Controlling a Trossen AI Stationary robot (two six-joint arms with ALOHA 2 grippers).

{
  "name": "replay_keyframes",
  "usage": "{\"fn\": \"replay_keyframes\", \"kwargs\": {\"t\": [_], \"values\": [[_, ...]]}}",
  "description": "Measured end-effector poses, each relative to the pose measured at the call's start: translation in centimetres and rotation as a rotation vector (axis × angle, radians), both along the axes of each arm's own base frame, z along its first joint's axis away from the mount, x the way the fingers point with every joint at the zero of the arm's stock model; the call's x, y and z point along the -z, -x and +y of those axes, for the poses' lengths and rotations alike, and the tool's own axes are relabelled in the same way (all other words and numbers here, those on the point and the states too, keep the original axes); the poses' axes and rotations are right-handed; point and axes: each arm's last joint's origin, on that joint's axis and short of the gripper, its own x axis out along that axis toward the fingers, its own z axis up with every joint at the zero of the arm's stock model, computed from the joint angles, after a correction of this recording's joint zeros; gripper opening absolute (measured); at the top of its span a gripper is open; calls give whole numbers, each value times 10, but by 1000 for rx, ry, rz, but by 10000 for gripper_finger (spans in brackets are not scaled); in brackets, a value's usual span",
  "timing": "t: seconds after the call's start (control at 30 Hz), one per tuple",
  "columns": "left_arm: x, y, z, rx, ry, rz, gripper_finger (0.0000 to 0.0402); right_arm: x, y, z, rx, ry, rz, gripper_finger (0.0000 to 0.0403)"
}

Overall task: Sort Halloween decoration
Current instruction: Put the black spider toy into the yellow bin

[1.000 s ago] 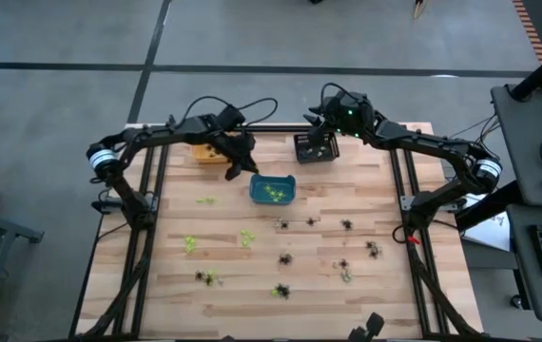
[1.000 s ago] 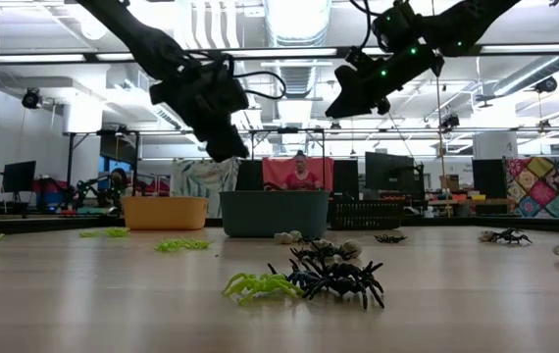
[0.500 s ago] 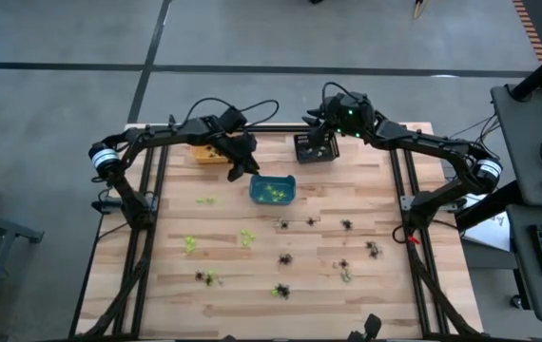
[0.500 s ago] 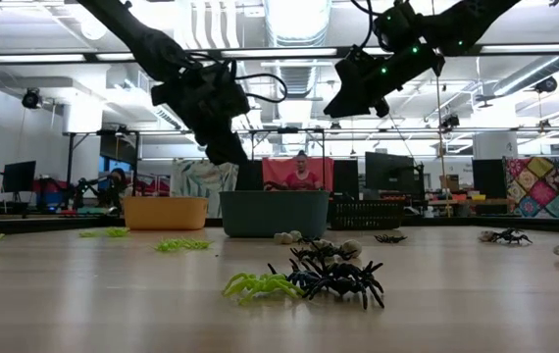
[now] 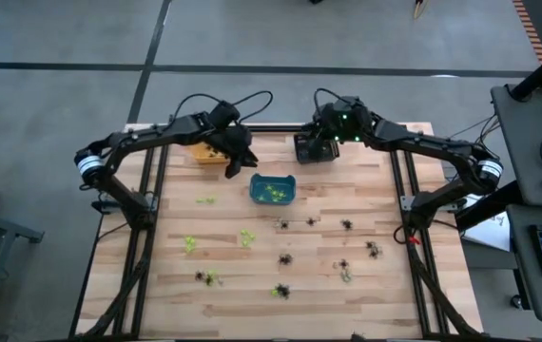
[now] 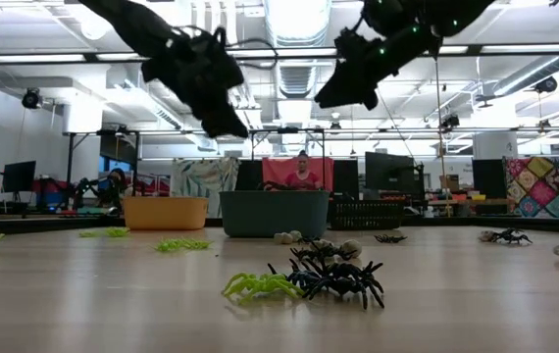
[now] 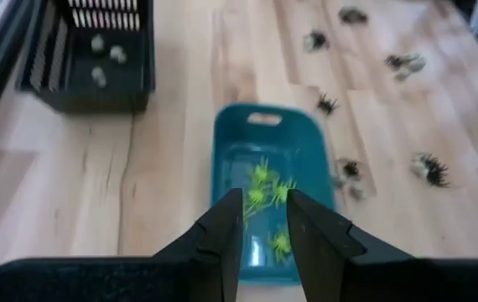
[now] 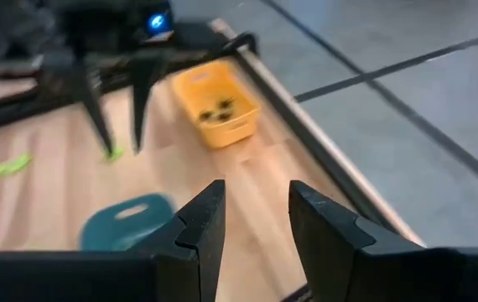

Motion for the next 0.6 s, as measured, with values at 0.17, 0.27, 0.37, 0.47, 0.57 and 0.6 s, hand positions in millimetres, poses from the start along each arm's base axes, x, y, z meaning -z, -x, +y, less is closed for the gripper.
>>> {"fn": "replay_keyframes", "kwargs": {"t": [0.17,0.27,0.37,0.47,0.57,0.6], "values": [[-13,0,-26,55,-23,-61,78,-6,-12,27,-100,-10,51,123],[-12,2,-45,76,-17,-113,77,-4,-16,43,-147,-43,106,123],[-15,9,-63,69,-20,-173,77,1,-18,58,-183,-88,161,123],[-16,19,-79,-8,-75,-207,77,7,-17,72,-194,-164,232,123],[-18,29,-92,-83,-126,-255,77,13,-14,86,-191,-250,311,123],[-18,33,-96,-98,-129,-269,77,15,-13,91,-186,-282,336,123]]}}
